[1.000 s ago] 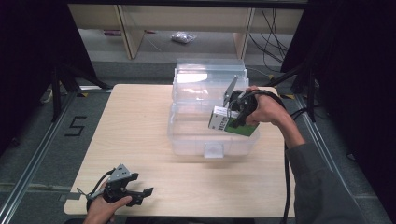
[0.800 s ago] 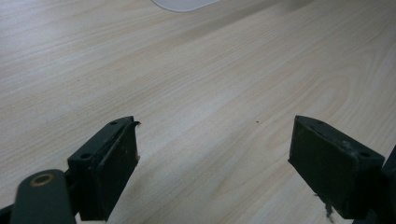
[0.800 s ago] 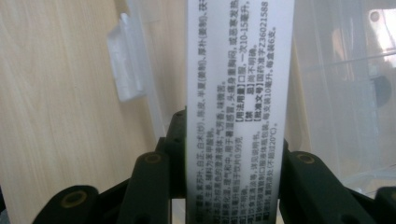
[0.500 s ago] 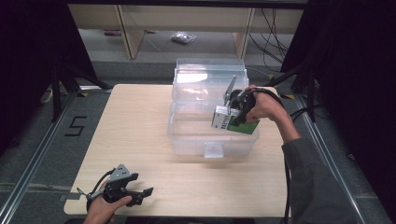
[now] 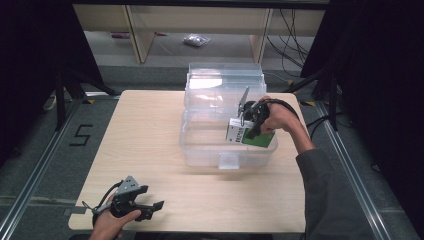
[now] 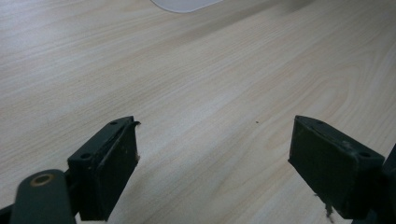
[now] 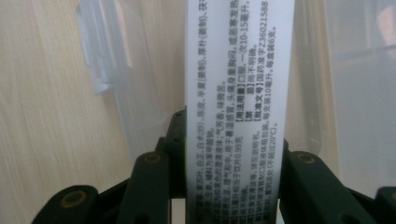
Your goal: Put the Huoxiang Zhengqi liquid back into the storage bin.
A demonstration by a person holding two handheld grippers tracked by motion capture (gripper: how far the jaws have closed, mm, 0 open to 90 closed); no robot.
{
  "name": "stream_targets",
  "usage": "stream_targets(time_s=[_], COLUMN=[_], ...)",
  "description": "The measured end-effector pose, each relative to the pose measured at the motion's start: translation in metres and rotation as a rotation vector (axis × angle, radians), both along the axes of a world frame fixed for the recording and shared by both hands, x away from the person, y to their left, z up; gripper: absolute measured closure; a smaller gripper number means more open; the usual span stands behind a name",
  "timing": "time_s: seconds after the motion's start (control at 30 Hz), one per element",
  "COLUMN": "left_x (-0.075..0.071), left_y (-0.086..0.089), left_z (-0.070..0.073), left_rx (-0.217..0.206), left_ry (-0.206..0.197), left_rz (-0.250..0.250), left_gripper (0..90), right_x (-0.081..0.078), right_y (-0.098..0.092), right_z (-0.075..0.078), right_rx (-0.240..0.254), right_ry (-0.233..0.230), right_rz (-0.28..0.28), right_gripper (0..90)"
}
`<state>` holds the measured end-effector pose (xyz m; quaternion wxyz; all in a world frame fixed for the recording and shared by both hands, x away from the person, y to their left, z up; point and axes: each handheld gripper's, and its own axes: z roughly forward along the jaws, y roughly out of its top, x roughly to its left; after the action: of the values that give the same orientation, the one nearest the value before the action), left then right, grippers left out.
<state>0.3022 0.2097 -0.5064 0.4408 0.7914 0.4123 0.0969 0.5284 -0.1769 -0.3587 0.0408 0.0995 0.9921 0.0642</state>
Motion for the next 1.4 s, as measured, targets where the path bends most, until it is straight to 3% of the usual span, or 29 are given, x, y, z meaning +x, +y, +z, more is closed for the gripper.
stream_targets(time_s=[0.2, 0.23, 0.3, 0.37, 0.47, 0.5, 0.53, 0.6, 0.67, 0.73, 0.77, 0.93, 0.97, 1.17, 1.2, 1.27, 1.4], left_x=[0.0, 0.0, 0.0, 0.0, 0.0, 0.0, 0.0, 0.0, 0.0, 0.0, 0.0, 0.0, 0.0, 0.0, 0.0, 0.0, 0.0], left_y=[0.0, 0.001, 0.0, 0.002, 0.0, 0.0, 0.0, 0.0, 0.0, 0.0, 0.0, 0.0, 0.0, 0.0, 0.0, 0.0, 0.0], left_z=[0.0, 0.0, 0.0, 0.001, 0.0, 0.0, 0.0, 0.0, 0.0, 0.0, 0.0, 0.0, 0.0, 0.0, 0.0, 0.0, 0.0], left_rx=[0.004, 0.011, 0.009, 0.024, 0.01, 0.008, 0.009, 0.007, -0.002, 0.002, -0.001, 0.001, -0.001, -0.004, -0.005, 0.002, 0.001], left_ry=[0.003, 0.006, 0.005, 0.006, 0.004, 0.004, 0.004, -0.001, 0.0, 0.001, 0.001, 0.004, -0.002, -0.002, -0.002, 0.003, 0.003], left_rz=[-0.003, -0.004, -0.003, -0.013, 0.002, 0.004, 0.002, 0.005, 0.0, 0.004, -0.001, -0.001, 0.006, 0.0, 0.001, -0.001, -0.002], left_gripper=[14.9, 14.9, 14.9, 14.9, 14.9, 14.9, 14.9, 14.9, 14.9, 14.9, 14.9, 14.9, 14.9, 14.9, 14.9, 14.9, 14.9], right_x=[0.003, 0.005, 0.002, 0.004, 0.003, 0.007, 0.007, 0.004, 0.003, 0.006, 0.011, 0.007, 0.011, 0.01, 0.014, 0.011, 0.011], right_y=[-0.002, -0.003, -0.002, -0.002, -0.002, -0.002, -0.002, -0.001, -0.002, -0.002, -0.003, -0.001, -0.002, -0.002, -0.004, -0.004, -0.005], right_z=[-0.013, -0.018, -0.02, -0.024, -0.027, -0.031, -0.031, -0.032, -0.036, -0.042, -0.046, -0.052, -0.055, -0.056, -0.059, -0.058, -0.056], right_rx=[-0.003, 0.01, -0.015, -0.015, -0.029, -0.008, -0.008, -0.016, -0.025, -0.028, -0.005, -0.036, -0.034, -0.047, -0.041, -0.053, -0.043], right_ry=[0.024, 0.01, 0.034, 0.034, 0.042, 0.03, 0.03, 0.056, 0.054, 0.053, 0.041, 0.077, 0.053, 0.074, 0.073, 0.081, 0.085], right_rz=[0.008, 0.044, 0.0, 0.03, 0.005, 0.057, 0.057, 0.002, -0.004, 0.027, 0.095, 0.059, 0.089, 0.06, 0.091, 0.061, 0.078], right_gripper=[65.0, 65.0, 64.9, 64.8, 64.9, 64.8, 64.8, 64.7, 64.7, 64.6, 64.6, 64.2, 64.0, 63.5, 63.4, 63.2, 62.9])
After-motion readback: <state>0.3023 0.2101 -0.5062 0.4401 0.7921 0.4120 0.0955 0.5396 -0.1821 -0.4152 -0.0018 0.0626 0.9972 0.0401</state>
